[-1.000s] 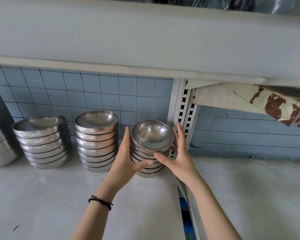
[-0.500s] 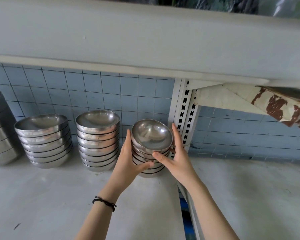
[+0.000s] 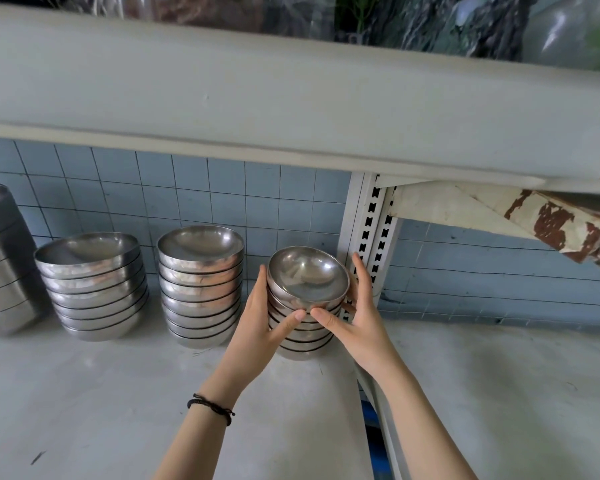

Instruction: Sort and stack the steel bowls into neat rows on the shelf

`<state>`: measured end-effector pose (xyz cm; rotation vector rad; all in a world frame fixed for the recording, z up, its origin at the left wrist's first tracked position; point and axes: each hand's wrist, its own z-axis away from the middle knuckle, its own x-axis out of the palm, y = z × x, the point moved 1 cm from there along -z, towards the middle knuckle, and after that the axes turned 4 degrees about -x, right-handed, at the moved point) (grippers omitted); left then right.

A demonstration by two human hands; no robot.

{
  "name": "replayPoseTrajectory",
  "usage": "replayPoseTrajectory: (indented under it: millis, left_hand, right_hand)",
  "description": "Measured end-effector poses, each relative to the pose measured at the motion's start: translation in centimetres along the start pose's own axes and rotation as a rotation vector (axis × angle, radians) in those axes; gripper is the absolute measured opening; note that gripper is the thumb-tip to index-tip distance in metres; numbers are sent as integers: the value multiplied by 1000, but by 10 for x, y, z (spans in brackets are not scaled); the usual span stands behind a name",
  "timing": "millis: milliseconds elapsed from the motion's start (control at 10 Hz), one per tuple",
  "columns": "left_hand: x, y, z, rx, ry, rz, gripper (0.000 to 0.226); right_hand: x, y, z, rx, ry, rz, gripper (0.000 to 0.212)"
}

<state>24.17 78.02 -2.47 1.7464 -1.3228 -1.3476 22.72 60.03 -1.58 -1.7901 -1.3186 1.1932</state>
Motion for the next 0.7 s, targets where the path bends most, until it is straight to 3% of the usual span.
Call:
replayPoseTrajectory:
  millis: [200,500,700]
  left_hand:
    - [-3,-10,1,-37,9,-47,108]
    - [-7,-9,10,-91,-53,-164,86]
    - [-27,-12,49,-132,50,-317,74]
  right_hand:
    - [-4,-4,-1,25,-18,15,113]
    - [4,1,19,89,-73,136,96]
    - [0,-12,48,166,-21,142,85]
